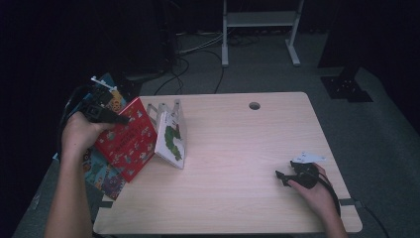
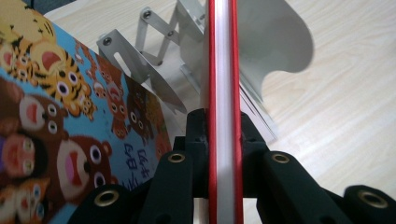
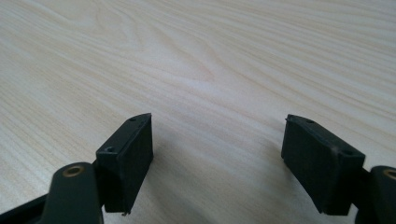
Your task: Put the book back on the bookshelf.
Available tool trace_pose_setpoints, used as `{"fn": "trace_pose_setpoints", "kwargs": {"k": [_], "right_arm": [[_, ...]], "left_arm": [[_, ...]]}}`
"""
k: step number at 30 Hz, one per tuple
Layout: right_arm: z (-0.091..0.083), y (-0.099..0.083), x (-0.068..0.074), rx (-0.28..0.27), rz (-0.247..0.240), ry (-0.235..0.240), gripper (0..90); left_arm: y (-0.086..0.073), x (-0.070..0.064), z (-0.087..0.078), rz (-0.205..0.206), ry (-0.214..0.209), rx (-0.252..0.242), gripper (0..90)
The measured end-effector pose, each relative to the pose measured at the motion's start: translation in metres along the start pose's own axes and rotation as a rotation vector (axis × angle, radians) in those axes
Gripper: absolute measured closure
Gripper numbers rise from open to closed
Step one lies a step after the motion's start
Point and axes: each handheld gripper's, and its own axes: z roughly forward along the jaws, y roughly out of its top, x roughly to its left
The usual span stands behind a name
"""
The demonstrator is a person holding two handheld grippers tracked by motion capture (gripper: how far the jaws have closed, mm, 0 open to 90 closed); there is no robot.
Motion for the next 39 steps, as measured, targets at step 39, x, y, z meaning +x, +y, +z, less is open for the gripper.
{"fn": "trace_pose_setpoints", "kwargs": {"k": [39], "right_arm": [[0.0,0.0,0.0,0.0,0.003,0.0,24.0]], "left_arm": [[0.05,0.022,0.037,-0.072,0.028,0.006,75.7]]}}
